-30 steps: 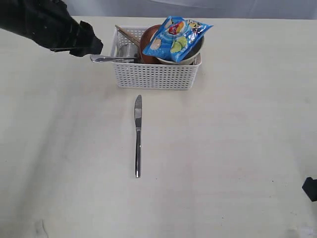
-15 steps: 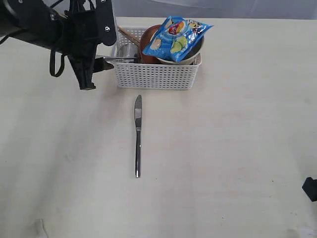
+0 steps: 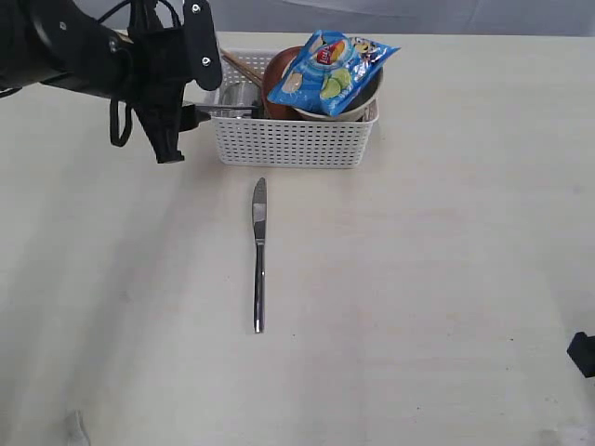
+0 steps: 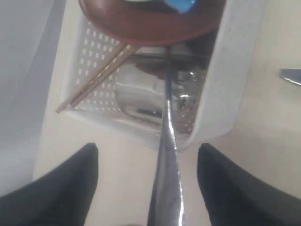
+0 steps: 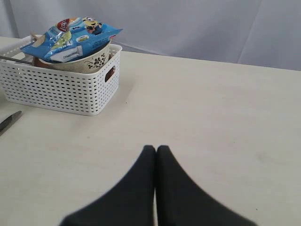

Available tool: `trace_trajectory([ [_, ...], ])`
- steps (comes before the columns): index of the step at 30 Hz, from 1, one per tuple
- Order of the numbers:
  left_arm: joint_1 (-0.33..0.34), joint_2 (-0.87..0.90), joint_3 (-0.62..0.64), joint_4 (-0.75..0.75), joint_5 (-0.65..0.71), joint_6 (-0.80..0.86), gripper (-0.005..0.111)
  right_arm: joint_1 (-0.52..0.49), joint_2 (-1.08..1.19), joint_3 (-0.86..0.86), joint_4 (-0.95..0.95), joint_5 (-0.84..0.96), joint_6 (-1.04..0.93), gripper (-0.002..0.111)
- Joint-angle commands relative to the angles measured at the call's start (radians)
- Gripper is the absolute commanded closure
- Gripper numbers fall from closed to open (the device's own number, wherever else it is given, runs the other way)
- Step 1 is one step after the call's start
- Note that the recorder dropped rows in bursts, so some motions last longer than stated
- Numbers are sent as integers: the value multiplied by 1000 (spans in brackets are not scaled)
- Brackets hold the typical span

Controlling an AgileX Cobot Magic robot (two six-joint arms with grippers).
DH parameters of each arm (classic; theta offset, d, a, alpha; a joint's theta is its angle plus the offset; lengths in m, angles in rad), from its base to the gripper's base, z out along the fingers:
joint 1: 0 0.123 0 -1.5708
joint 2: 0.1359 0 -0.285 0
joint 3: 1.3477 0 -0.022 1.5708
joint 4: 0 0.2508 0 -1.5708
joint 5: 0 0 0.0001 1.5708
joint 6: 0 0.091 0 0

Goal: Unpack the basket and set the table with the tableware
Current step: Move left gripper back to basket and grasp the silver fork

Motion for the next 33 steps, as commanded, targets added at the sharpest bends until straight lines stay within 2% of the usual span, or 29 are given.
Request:
trace_trajectory([
  [1,-2,2,5,12,13,4,49,2,-4,3,-7,-4,0,109],
  [7,10,41,5,12,-8,4,53,2,-4,3,-7,-4,0,109],
  [13,31,71,5,12,-15,4,73,2,-4,3,-7,-4,0,109],
  [20,32,71,5,12,-66,6,107,2,-4,3,-7,-4,0,109],
  [26,32,52,5,12,-64,6,107,2,-4,3,-7,-4,0,109],
  [33,34,-86,5,12,15,-4,107,2,-4,3,-7,-4,0,109],
])
